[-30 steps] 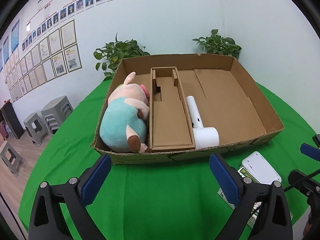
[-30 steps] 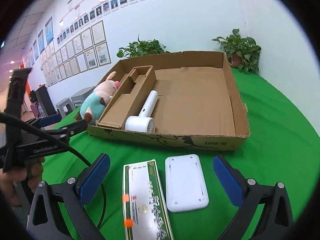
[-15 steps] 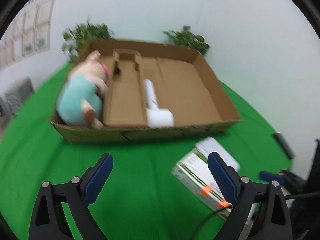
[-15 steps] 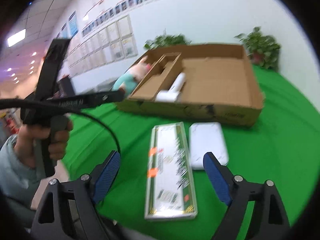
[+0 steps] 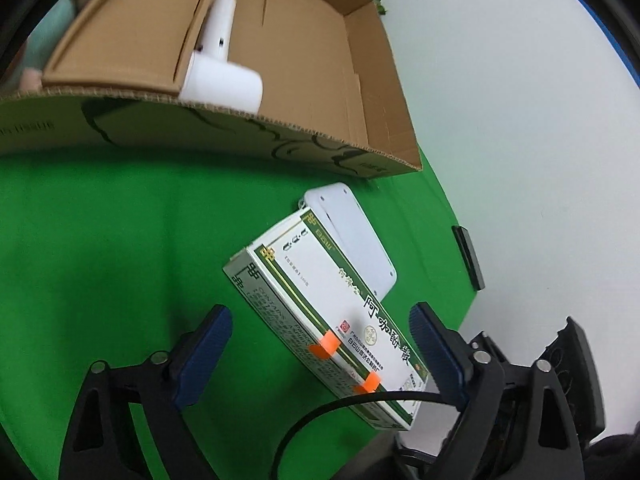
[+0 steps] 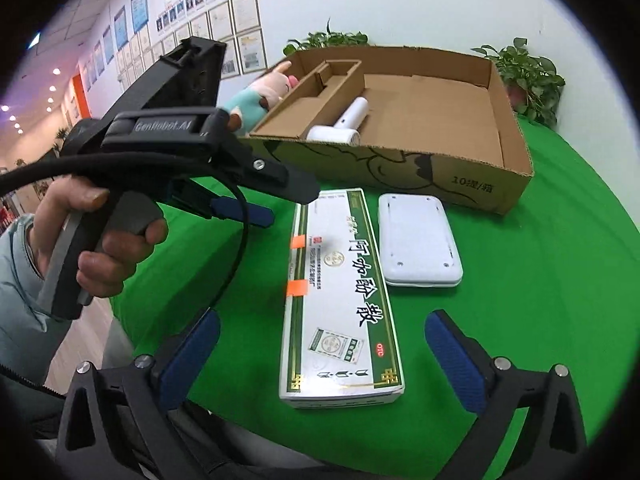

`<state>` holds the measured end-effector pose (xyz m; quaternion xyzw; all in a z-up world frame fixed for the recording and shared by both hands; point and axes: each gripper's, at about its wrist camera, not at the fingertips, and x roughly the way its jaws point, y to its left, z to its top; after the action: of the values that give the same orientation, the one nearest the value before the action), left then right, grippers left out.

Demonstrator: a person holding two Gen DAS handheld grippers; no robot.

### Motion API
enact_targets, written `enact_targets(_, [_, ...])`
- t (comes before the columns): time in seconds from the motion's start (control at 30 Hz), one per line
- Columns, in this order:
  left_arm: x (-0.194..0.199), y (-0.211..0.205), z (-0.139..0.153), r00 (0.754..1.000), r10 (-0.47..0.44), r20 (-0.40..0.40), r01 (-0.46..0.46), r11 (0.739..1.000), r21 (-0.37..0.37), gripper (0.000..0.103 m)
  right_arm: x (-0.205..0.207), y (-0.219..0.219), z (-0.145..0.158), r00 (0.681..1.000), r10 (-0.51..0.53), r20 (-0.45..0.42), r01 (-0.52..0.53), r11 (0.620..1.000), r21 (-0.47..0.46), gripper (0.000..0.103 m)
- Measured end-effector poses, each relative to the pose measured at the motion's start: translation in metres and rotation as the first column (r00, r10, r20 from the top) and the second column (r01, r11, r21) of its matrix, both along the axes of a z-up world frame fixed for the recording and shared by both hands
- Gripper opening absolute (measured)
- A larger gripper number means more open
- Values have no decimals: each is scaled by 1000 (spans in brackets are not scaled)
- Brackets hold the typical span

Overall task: Organize objects
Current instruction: 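Move the left gripper down to the white-and-green medicine box, then grasp the medicine box with the left gripper and lift it upright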

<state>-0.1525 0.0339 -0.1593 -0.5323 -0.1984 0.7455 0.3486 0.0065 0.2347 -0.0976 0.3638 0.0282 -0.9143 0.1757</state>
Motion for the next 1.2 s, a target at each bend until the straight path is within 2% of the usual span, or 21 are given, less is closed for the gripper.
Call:
enact_targets(0.07, [-1, 1, -7, 999, -11, 38, 10, 999, 33, 82, -1, -3, -3, 1000, -6, 18, 6, 1000, 21, 75])
enact_targets(0.13, [1, 2, -12, 998, -23, 55, 20, 998, 59, 80, -2, -8, -9, 999, 0, 44, -2, 999, 41, 64])
enact_targets(0.27, [5, 2, -18, 996, -51, 74, 44, 994, 98, 77, 3, -18, -14, 1000, 1, 17, -3, 998, 69, 64])
enact_targets(0.43, [10, -3, -20, 994, -58, 90, 47, 992, 117, 73, -1, -24, -14, 999, -45, 19, 44, 998, 42, 63])
enact_targets(0.67, [19, -14, -20, 994, -53, 93, 41, 991, 130, 62, -7, -26, -14, 996, -85, 33, 85, 996, 8, 62])
enact_targets(0.73, [20, -15, -20, 994, -54, 99, 40, 989, 142, 62, -7, -23, -13, 995, -95, 44, 96, 995, -24, 62])
enact_targets(0.8, [21, -20, -16, 994, -53, 95, 37, 986, 161, 60, -9, -14, -12, 992, -105, 74, 112, 989, -98, 61])
enact_targets(0.9, [20, -23, -15, 994, -40, 105, 20, 983, 183, 58, -16, 5, -12, 985, -101, 137, 132, 960, -246, 61])
enact_targets(0.97, [17, -24, -14, 994, -28, 110, 8, 984, 176, 58, -15, 8, -13, 984, -101, 144, 137, 952, -272, 61])
enact_targets(1.13, [8, -28, -14, 993, -6, 121, -19, 979, 205, 58, -6, 1, -6, 994, -69, 89, 91, 958, -273, 61])
enact_targets(1.2, [6, -29, -14, 993, -4, 120, -21, 978, 207, 57, -1, -4, -1, 997, -62, 41, 70, 970, -233, 61])
